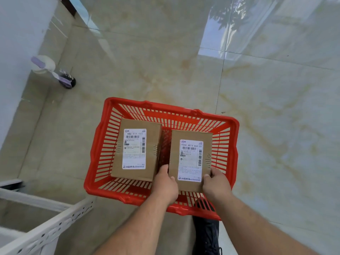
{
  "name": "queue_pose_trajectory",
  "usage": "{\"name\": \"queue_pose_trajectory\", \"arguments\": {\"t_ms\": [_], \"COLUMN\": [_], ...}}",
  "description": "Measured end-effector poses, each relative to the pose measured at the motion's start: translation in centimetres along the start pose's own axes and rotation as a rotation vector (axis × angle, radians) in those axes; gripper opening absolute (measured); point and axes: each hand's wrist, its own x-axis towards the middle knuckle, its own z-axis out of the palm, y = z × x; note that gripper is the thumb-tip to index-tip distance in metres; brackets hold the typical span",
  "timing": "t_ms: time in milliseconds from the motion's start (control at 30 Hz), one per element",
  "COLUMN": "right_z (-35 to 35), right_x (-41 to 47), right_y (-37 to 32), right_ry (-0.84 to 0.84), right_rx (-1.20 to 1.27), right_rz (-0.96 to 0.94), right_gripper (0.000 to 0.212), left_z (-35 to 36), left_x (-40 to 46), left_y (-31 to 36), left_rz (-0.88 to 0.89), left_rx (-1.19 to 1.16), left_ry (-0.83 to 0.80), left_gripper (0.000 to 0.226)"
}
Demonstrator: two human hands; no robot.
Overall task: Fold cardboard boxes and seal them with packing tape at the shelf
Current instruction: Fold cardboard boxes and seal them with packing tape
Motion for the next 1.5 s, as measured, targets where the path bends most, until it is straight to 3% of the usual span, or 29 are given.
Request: {"name": "queue_pose_trajectory", "arguments": {"t_ms": [133,267,400,500,600,733,800,900,1133,1267,1367,1400,1500], "right_z": [-0.6,-3.0,-6.2,-8.7,-10.6,-11.8,-11.8,-11.5,-9.6,-7.9,-6.3,-5.5,-2.9], "right_x": [-1.0,-7.1,-17.9,-27.4,-37.7,-49.8,-54.5,-60.3,-67.6,-71.5,-75.3,-76.4,-79.1], "right_y": [-0.5,-2.4,-8.3,-13.8,-18.8,-21.7,-22.3,-22.8,-18.6,-15.1,-12.9,-12.2,-10.3], "right_ry": [-0.004,-0.012,-0.062,-0.057,-0.082,-0.088,-0.088,-0.128,-0.413,-0.573,-0.711,-0.735,-0.784], "right_rx": [0.005,0.019,0.010,-0.005,-0.002,-0.066,-0.082,-0.120,-0.234,-0.324,-0.378,-0.387,-0.434], "right_rz": [0.053,0.027,-0.097,-0.167,-0.243,-0.414,-0.503,-0.608,-0.787,-0.856,-0.901,-0.925,-0.959], "right_gripper": [0.027,0.025,0.028,0.048,0.027,0.036,0.050,0.051,0.051,0.063,0.032,0.032,0.069], "left_z": [-0.7,-4.1,-10.5,-16.2,-21.5,-27.0,-28.8,-30.5,-29.0,-26.4,-25.2,-24.9,-24.4], "left_x": [-1.3,-7.9,-18.0,-26.7,-35.5,-47.4,-52.0,-56.8,-66.9,-71.7,-75.3,-76.4,-79.5], "left_y": [0.0,1.7,4.5,6.4,7.4,7.1,5.8,3.3,-5.1,-10.1,-14.2,-15.7,-20.0], "left_rz": [-0.009,0.000,0.056,0.124,0.187,0.280,0.315,0.348,0.271,0.217,0.163,0.144,0.077], "left_rx": [-0.040,-0.212,-0.360,-0.373,-0.433,-0.482,-0.509,-0.540,-0.733,-0.858,-0.925,-0.941,-1.034], "left_ry": [-0.028,-0.038,-0.009,0.024,0.075,0.154,0.174,0.269,0.571,0.720,0.826,0.868,0.978], "left_gripper": [0.064,0.063,0.053,0.046,0.056,0.051,0.050,0.055,0.055,0.053,0.057,0.059,0.057]}}
